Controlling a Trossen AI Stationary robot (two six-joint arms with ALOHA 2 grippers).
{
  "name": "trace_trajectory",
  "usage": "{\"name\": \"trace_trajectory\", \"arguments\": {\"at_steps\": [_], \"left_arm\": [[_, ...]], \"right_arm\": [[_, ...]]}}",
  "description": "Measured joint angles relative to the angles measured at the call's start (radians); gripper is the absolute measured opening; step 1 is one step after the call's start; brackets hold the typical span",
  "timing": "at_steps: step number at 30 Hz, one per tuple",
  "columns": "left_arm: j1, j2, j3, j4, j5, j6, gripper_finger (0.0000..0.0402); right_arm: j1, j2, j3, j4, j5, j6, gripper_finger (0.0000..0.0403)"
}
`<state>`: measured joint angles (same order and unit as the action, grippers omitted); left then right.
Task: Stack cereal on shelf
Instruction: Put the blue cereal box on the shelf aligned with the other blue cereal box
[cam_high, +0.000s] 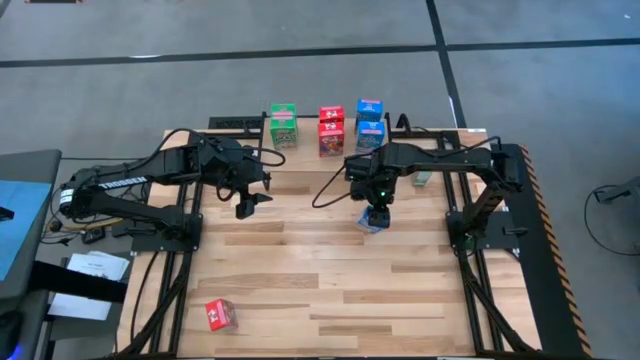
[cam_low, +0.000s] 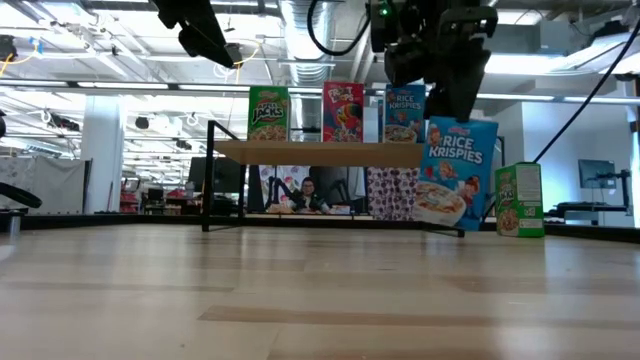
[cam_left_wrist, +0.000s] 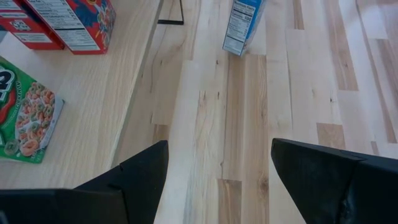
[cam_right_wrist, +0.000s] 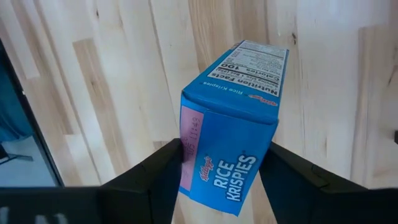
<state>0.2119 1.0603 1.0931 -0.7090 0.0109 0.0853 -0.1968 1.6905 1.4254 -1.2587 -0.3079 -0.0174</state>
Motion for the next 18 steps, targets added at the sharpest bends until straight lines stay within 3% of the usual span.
{"name": "trace_trajectory", "arguments": {"at_steps": [7, 18], "left_arm": [[0.0, 0.0, 0.0, 0.0, 0.0, 0.0, 0.0275], [0.0, 0.0, 0.0, 0.0, 0.0, 0.0, 0.0275]], "right_arm": [[-0.002, 0.021, 0.0, 0.02, 0.017, -0.009, 0.0266], [-0.01, 0.056, 0.003, -0.018, -0.003, -0.025, 0.0272]]}}
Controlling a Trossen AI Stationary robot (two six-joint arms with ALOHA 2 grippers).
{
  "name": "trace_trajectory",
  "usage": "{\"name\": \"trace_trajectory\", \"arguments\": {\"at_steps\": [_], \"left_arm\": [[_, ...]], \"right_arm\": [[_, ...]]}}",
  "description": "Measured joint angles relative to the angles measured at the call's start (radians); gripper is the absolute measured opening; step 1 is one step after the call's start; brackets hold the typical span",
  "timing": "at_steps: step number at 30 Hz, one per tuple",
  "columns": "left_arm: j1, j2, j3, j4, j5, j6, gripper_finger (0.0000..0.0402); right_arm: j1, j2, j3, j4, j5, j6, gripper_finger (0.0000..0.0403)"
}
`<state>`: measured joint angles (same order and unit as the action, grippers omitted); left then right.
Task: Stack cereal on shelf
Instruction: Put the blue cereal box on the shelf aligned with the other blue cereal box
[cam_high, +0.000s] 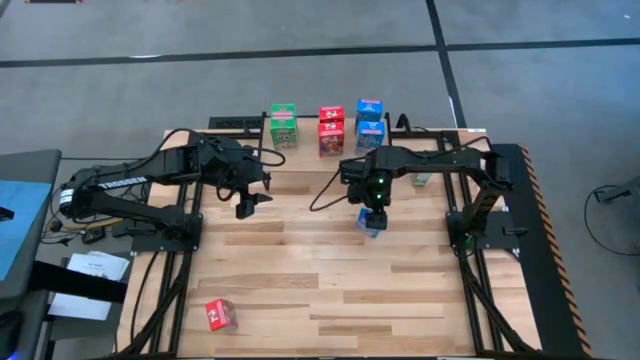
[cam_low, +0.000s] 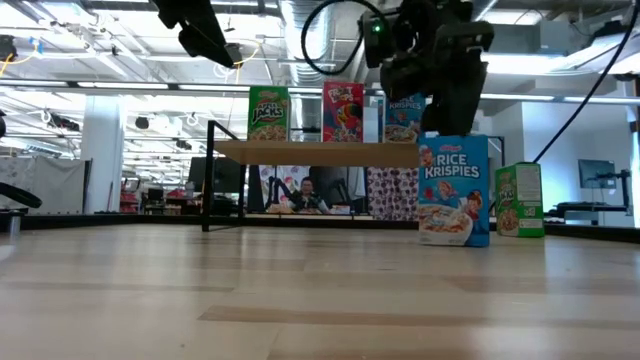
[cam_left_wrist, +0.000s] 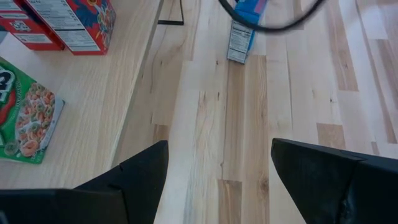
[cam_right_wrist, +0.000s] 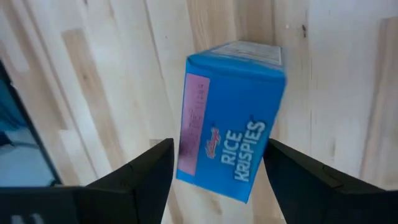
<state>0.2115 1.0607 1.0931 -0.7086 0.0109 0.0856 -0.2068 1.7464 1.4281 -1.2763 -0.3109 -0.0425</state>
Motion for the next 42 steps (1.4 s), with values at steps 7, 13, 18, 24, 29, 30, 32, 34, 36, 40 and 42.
{"name": "trace_trajectory", "arguments": {"at_steps": [7, 13, 18, 24, 29, 30, 32, 34, 36, 40, 42], "left_arm": [[0.0, 0.0, 0.0, 0.0, 0.0, 0.0, 0.0275], [0.0, 0.0, 0.0, 0.0, 0.0, 0.0, 0.0275], [0.0, 0.0, 0.0, -0.001, 0.0, 0.0, 0.0275], [0.0, 0.0, 0.0, 0.0, 0.0, 0.0, 0.0275], [0.0, 0.0, 0.0, -0.001, 0.0, 0.0, 0.0275], [0.0, 0.0, 0.0, 0.0, 0.0, 0.0, 0.0275], [0.0, 0.0, 0.0, 0.0, 0.0, 0.0, 0.0275], [0.0, 0.0, 0.0, 0.0, 0.0, 0.0, 0.0275], [0.0, 0.0, 0.0, 0.0, 0.0, 0.0, 0.0275], [0.0, 0.0, 0.0, -0.001, 0.0, 0.0, 0.0275], [0.0, 0.0, 0.0, 0.0, 0.0, 0.0, 0.0275]], "right_arm": [[-0.019, -0.077, 0.04, -0.029, 0.025, 0.048, 0.0272], [-0.011, -0.201, 0.04, 0.015, 0.138, 0.129, 0.0272], [0.034, -0.365, -0.073, 0.159, 0.248, 0.249, 0.0272], [0.12, -0.566, -0.331, 0.394, 0.376, 0.459, 0.0272], [0.19, -0.618, -0.459, 0.445, 0.427, 0.558, 0.0272], [0.204, -0.62, -0.477, 0.449, 0.435, 0.572, 0.0272], [0.233, -0.621, -0.51, 0.457, 0.449, 0.594, 0.0272], [0.26, -0.621, -0.541, 0.467, 0.455, 0.608, 0.0273], [0.284, -0.622, -0.57, 0.486, 0.473, 0.624, 0.0281], [0.33, -0.622, -0.62, 0.519, 0.493, 0.646, 0.0312], [0.351, -0.622, -0.641, 0.553, 0.505, 0.646, 0.0333]]}}
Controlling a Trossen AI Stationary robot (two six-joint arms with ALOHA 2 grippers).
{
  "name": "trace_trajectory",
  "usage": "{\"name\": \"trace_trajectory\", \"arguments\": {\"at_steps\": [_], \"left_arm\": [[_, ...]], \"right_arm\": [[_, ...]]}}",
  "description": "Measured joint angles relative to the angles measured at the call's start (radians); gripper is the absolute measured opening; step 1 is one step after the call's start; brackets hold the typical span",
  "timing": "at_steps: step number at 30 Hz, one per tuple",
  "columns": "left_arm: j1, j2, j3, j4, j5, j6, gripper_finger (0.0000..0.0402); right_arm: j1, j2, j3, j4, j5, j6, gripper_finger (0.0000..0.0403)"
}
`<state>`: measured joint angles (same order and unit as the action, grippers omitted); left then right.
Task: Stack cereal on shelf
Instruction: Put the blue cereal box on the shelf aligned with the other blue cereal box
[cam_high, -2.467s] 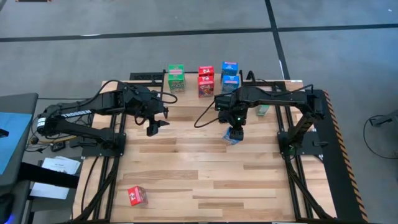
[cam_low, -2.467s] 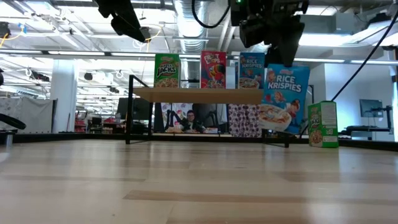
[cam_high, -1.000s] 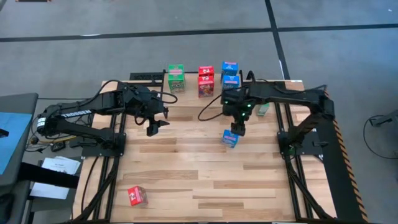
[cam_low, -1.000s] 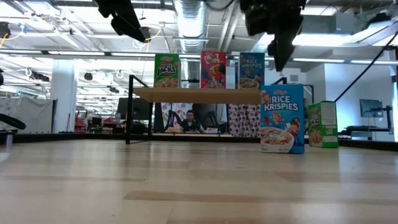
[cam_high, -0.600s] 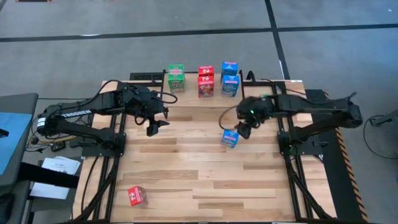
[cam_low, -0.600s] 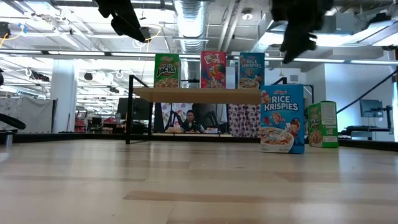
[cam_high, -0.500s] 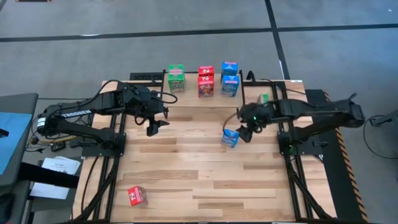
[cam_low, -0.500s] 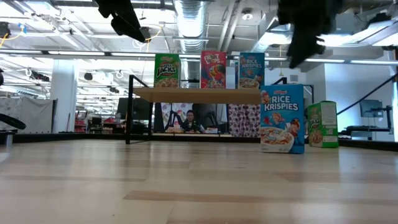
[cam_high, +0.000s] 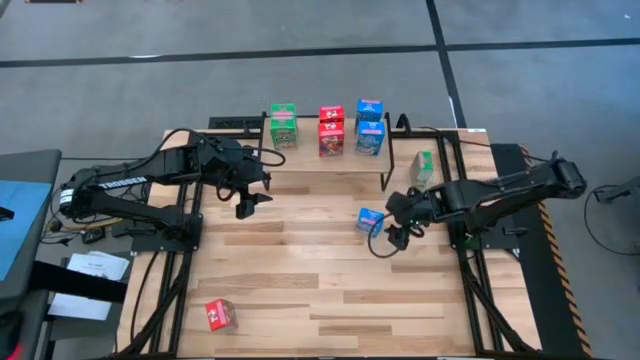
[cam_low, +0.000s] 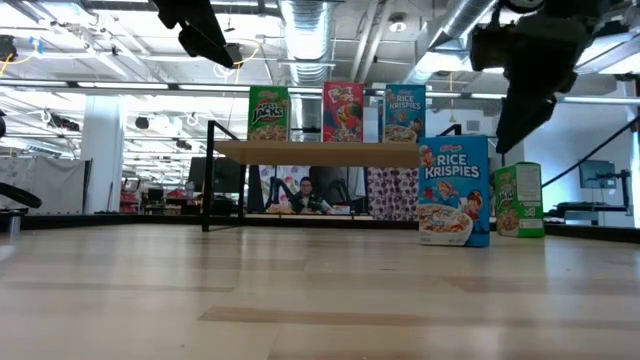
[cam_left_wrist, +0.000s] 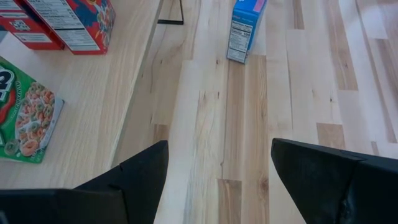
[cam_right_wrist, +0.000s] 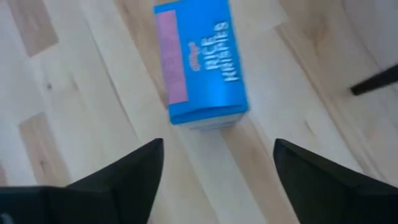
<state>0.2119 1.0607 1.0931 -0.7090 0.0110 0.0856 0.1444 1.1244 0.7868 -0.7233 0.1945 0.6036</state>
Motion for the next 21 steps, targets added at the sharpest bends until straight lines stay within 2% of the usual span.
{"name": "trace_trajectory", "arguments": {"at_steps": [7, 21], "left_arm": [[0.0, 0.0, 0.0, 0.0, 0.0, 0.0, 0.0275], [0.0, 0.0, 0.0, 0.0, 0.0, 0.0, 0.0275]], "right_arm": [[0.009, 0.0, -0.089, 0.121, 0.055, 0.001, 0.0395], [-0.054, 0.016, -0.177, 0.339, 0.051, -0.057, 0.0396]]}}
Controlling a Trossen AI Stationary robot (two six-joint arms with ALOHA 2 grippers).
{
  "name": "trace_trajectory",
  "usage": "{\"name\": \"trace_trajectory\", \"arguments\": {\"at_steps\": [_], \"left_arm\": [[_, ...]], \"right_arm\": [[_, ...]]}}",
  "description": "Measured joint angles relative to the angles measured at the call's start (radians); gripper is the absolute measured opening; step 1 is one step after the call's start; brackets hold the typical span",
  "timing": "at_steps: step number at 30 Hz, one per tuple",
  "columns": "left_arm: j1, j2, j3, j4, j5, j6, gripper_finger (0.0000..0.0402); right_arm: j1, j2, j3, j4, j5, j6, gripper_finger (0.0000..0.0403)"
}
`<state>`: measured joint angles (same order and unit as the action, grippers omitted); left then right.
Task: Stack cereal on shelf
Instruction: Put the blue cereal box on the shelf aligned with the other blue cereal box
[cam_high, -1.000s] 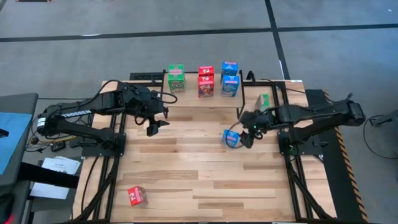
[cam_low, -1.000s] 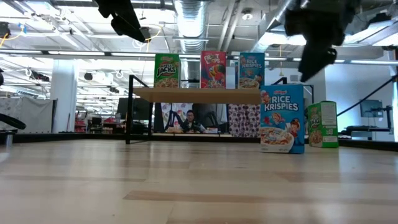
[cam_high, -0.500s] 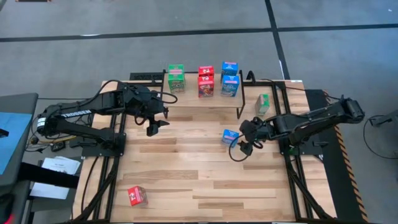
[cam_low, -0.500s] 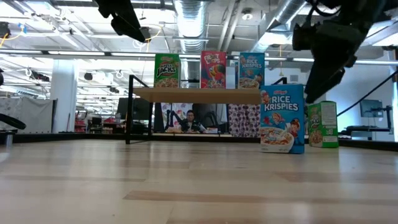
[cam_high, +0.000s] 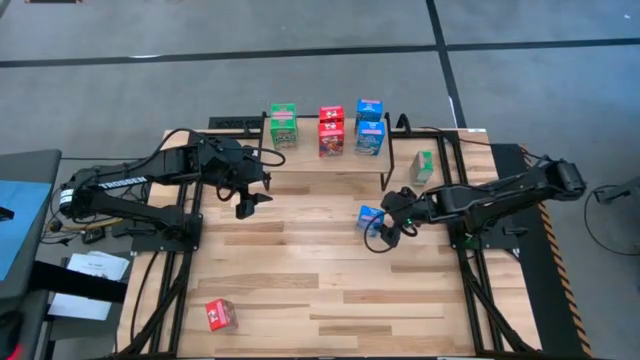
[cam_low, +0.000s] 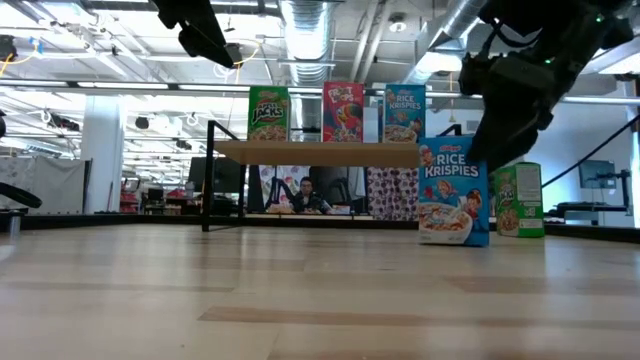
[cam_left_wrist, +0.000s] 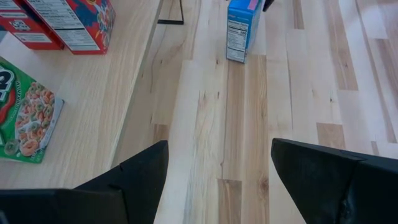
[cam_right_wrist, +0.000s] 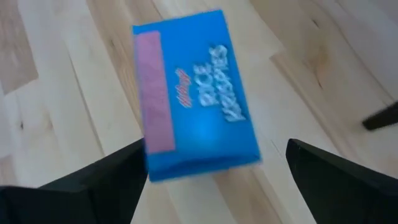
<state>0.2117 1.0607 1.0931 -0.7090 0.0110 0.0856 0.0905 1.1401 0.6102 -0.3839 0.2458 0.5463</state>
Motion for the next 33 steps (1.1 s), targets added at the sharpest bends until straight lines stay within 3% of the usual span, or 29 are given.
{"name": "trace_trajectory", "arguments": {"at_steps": [7, 17, 33], "left_arm": [[0.0, 0.0, 0.0, 0.0, 0.0, 0.0, 0.0275], [0.0, 0.0, 0.0, 0.0, 0.0, 0.0, 0.0275], [0.0, 0.0, 0.0, 0.0, 0.0, 0.0, 0.0275]], "right_arm": [[-0.008, 0.029, 0.0, 0.042, -0.005, -0.008, 0.0371], [-0.008, 0.027, 0.0, 0.057, -0.005, -0.007, 0.0289], [-0.008, 0.027, 0.0, 0.085, -0.005, -0.006, 0.0219]]}}
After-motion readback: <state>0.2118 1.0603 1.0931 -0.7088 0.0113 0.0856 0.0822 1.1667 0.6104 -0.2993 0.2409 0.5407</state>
